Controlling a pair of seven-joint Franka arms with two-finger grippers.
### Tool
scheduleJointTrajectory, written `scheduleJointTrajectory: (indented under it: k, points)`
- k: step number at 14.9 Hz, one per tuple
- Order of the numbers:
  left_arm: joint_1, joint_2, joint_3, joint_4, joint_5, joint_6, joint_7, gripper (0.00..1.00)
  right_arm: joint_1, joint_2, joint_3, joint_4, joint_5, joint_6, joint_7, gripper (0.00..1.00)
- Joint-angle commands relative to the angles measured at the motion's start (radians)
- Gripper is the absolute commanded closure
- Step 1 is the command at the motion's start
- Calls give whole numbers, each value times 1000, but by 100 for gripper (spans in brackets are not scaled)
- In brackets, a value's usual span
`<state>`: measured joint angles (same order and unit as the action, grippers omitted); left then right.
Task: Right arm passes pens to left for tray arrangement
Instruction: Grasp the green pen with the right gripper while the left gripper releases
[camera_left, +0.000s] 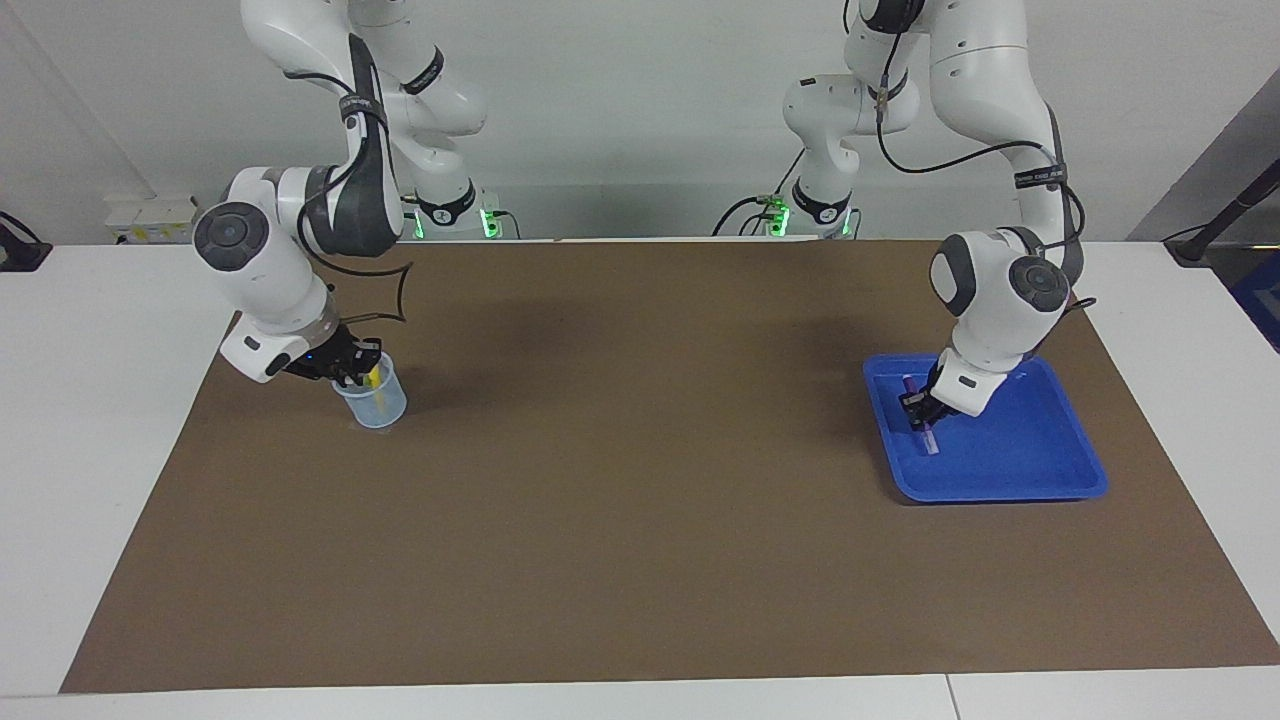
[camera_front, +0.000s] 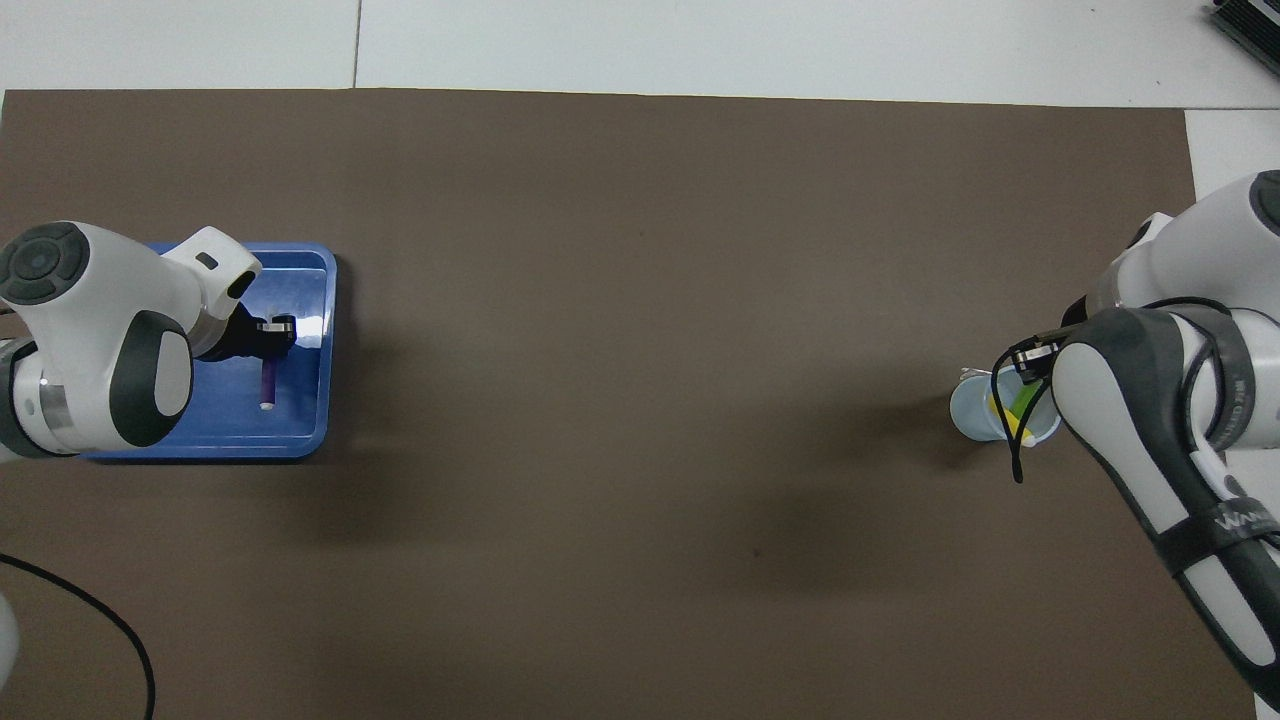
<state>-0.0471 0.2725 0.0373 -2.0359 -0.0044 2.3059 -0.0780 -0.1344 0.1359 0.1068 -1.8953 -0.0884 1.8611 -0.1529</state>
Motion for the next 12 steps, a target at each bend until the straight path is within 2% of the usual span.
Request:
scheduleJointTrajectory:
  k: [1,4,7,12]
  points:
    - [15,34,-8,17,30,44,14,100,9,-25,8,77,-17,-91,-66,100]
    - [16,42,-10,8,30,67,15,100,10,-48,30,142,-17,-143,-105,100]
    - [16,40,-11,8,27,49,7,61,10,-71,77,199,-17,-175,-109,100]
    - [12,39,-13,11,17,35,10,56,10,-76,174,279,22,-163,-45,100]
